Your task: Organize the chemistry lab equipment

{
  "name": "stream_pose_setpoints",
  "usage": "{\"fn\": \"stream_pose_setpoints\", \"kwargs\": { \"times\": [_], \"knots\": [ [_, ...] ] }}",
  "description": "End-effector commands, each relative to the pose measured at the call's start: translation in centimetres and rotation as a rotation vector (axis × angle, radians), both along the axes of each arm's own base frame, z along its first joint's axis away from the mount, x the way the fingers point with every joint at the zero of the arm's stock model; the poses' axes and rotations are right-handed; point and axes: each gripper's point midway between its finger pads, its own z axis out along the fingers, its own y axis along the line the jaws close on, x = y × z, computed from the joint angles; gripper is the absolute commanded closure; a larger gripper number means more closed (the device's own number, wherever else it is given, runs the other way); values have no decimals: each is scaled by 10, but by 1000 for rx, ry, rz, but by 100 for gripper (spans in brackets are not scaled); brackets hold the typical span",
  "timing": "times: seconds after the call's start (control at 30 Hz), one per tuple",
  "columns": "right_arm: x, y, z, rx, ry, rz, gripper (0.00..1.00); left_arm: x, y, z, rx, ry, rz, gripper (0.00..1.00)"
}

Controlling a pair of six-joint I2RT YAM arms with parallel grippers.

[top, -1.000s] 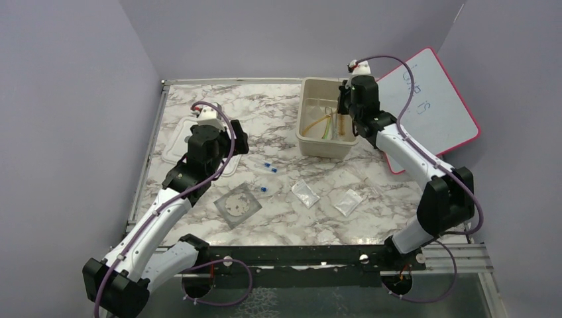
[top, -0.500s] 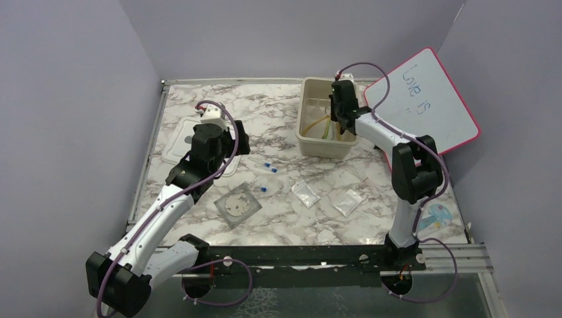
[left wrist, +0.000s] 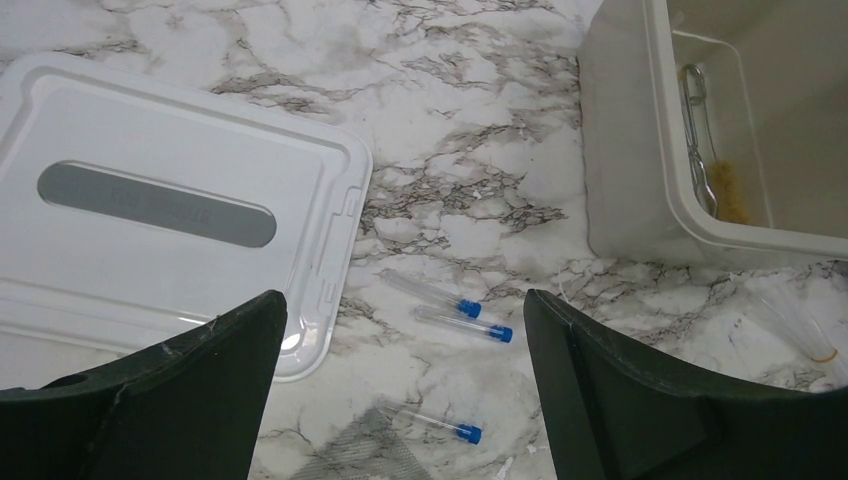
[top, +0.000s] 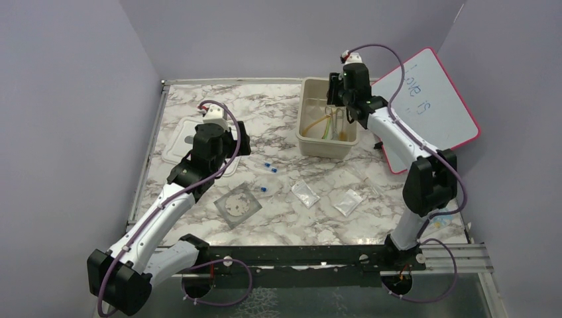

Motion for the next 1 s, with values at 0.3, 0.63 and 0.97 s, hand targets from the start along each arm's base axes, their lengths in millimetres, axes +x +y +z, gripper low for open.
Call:
{"fn": "stream_pose_setpoints", "kwargs": {
  "times": [0.3,0.63,0.97],
  "knots": [
    [-135,134,56,354,60,583,46,-1,26,65,21,-146,97,9],
    [-239,229,-44,394,378,775,44,-19,35,127,-35,-253,100,9],
    [-289,285,-121,442,625,814,44,-22,33,110,-49,-216,95,9]
  ]
}}
